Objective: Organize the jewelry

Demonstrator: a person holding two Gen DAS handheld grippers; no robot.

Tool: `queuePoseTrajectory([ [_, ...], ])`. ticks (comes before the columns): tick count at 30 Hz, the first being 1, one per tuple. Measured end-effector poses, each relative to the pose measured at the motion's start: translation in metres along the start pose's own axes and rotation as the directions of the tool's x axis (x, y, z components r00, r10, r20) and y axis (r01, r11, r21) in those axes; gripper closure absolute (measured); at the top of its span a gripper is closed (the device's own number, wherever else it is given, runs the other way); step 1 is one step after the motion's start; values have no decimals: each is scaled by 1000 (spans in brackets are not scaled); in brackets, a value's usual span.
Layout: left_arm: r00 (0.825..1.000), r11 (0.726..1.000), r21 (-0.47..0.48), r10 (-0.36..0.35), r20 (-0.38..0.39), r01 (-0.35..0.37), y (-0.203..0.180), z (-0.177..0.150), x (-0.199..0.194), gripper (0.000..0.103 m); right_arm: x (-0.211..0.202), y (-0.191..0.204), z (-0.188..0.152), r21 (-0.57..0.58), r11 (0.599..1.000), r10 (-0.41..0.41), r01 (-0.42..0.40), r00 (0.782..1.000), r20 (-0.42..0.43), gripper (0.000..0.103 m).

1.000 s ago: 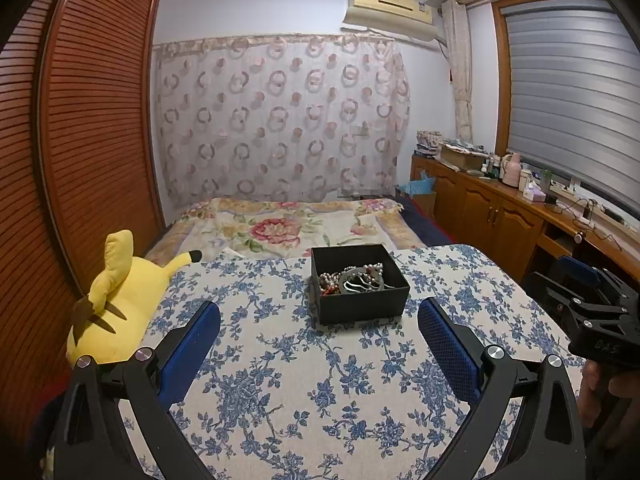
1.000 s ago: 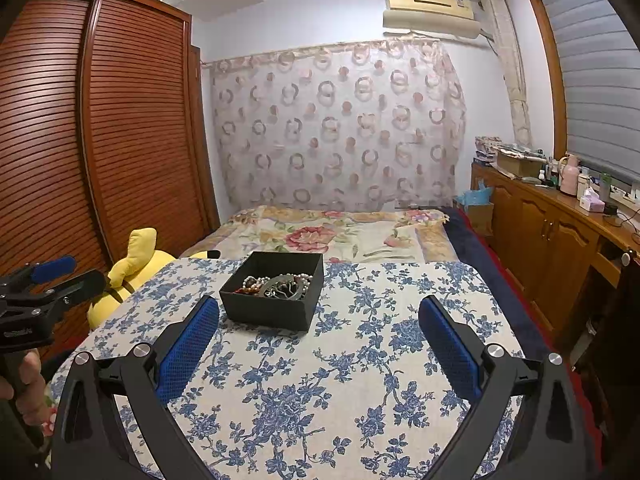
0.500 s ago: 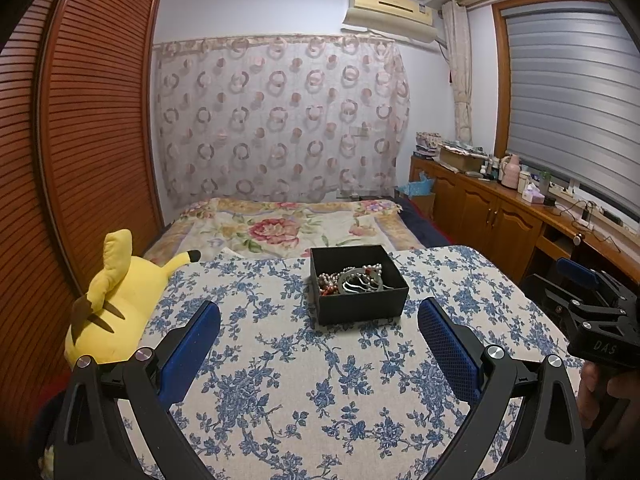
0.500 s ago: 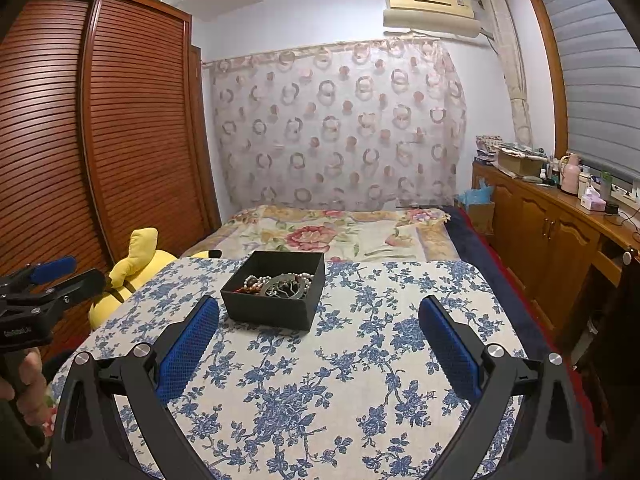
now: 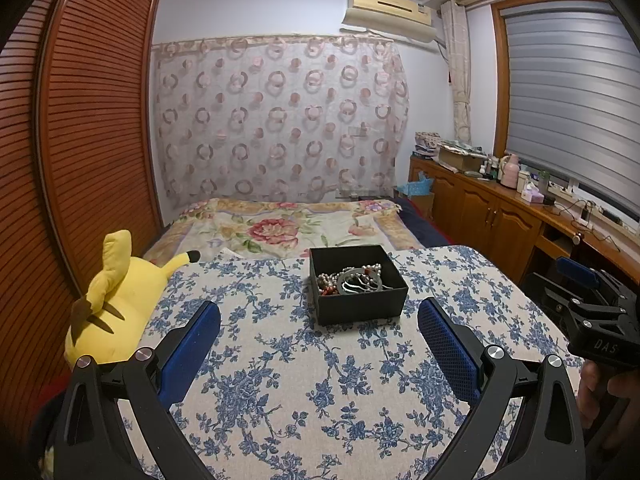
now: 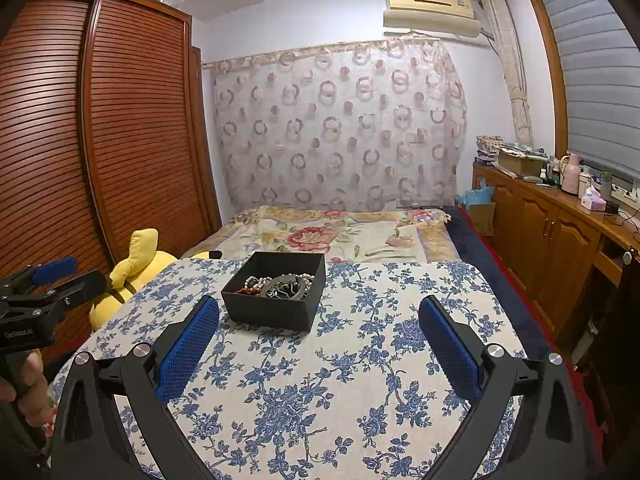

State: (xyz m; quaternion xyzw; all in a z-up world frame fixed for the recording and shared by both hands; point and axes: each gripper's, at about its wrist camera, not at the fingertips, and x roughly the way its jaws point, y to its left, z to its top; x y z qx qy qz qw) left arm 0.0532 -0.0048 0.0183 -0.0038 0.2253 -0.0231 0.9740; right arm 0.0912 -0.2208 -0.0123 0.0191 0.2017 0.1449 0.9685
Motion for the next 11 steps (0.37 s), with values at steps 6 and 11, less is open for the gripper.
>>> queuePoseTrajectory([
  [6, 1000, 1000, 1, 3, -1, -3, 0, 0, 0, 7, 1, 1, 0, 0, 1000, 1, -1, 1000, 1, 2],
  [11, 1000, 1000, -1, 4, -2, -4, 1, 1, 1, 7, 2, 1, 0, 2, 1000, 1, -1, 1000, 1, 2],
])
